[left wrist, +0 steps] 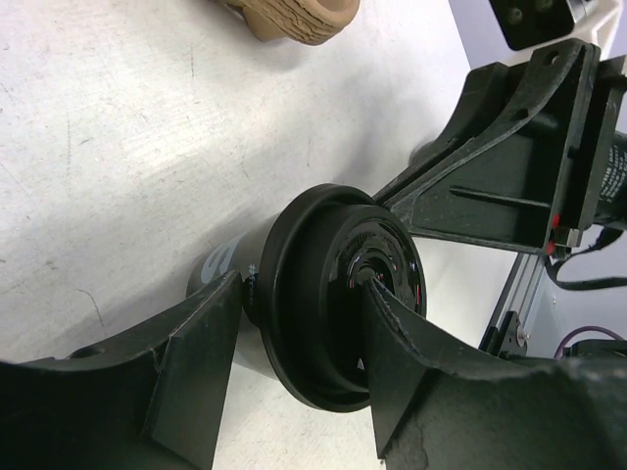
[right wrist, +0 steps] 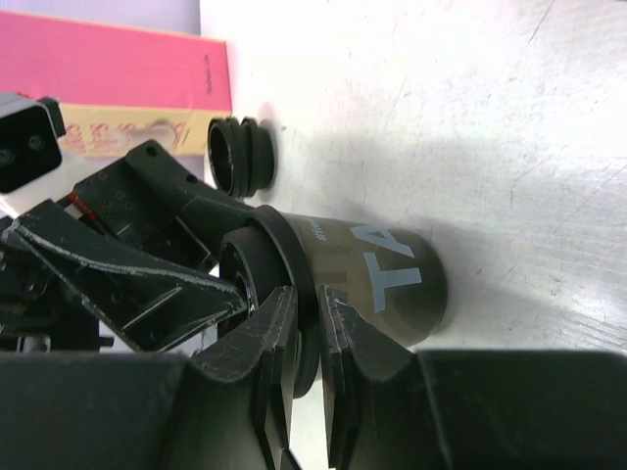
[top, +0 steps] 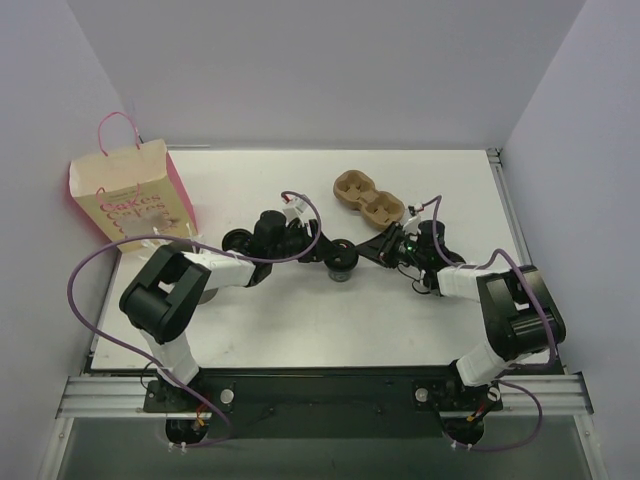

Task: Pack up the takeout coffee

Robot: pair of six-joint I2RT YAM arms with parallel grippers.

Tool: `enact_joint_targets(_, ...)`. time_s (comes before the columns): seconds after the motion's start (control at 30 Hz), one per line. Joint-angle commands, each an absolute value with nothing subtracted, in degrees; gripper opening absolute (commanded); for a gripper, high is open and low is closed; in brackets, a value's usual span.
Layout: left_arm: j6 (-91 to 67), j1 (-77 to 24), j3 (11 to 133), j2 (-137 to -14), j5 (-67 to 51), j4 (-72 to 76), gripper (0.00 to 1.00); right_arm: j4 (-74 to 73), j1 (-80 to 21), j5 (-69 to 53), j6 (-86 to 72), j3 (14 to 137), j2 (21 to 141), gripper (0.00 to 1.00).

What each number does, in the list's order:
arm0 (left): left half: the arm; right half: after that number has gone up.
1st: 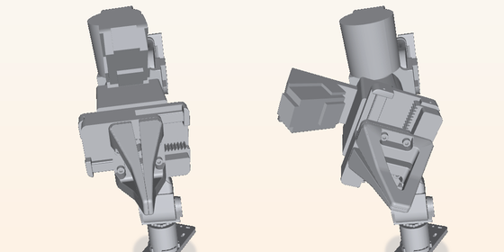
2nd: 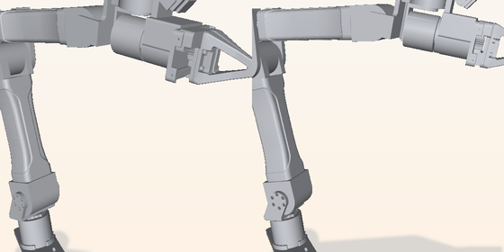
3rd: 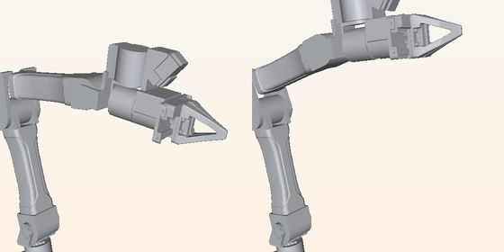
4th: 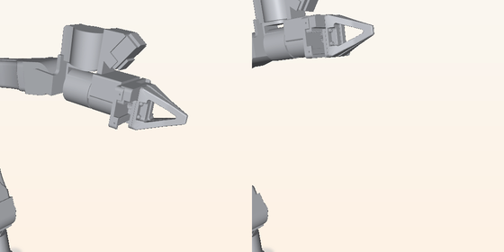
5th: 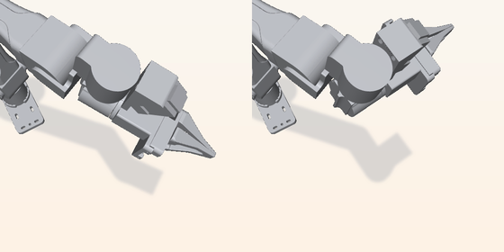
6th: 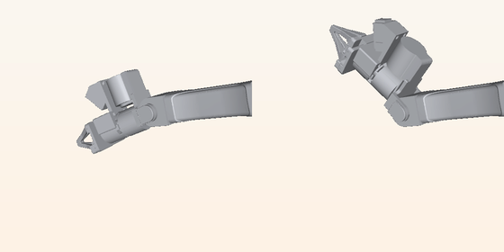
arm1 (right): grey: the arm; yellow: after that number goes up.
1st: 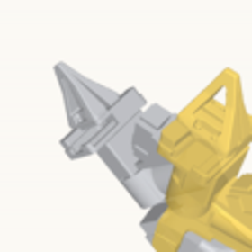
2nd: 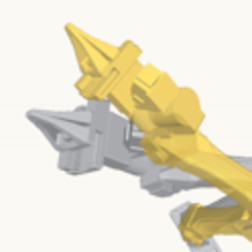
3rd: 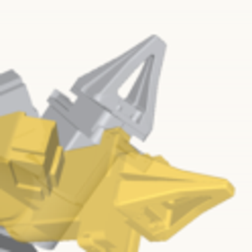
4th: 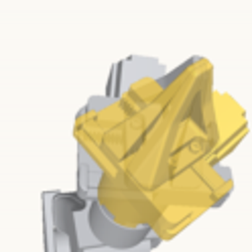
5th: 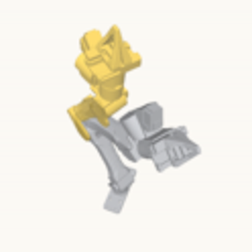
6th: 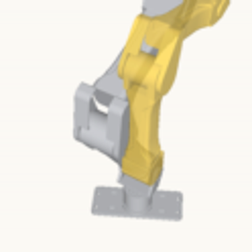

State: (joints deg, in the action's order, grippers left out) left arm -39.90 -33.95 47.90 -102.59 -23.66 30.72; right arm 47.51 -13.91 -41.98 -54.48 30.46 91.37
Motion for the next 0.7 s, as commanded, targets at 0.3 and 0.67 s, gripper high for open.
enact_joint_targets(0.3,-26.38,-34.1,46.32,-111.27,-16.34,8.7,0.57,21.2,-21.54,-33.31,-49.49,33.55,79.73,0.25)
enact_joint_targets(0.67,-16.88,-34.1,52.64,-114.61,-24.69,5.01,0.56,11.78,-11.87,-39.63,-38.41,40.95,76.29,0.31)
